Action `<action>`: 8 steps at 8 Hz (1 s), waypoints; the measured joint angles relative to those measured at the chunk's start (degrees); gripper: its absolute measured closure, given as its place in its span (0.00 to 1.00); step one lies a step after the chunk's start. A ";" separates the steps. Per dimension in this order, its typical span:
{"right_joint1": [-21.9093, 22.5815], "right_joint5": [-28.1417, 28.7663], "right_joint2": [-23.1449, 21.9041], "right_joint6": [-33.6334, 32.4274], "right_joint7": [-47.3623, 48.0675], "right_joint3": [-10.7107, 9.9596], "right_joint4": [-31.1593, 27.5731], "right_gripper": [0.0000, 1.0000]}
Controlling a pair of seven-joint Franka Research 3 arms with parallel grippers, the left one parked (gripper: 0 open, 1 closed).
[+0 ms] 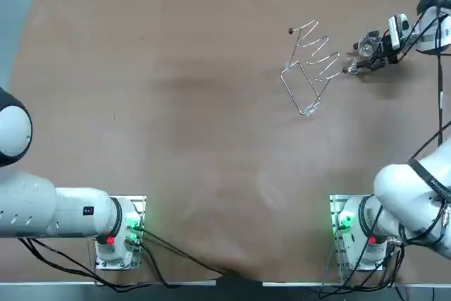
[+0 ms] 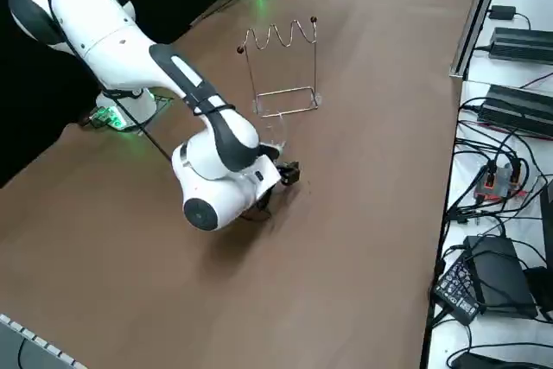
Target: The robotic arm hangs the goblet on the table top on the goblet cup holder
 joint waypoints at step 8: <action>0.56 0.90 0.27 0.52 -0.06 0.00 -0.28 0.06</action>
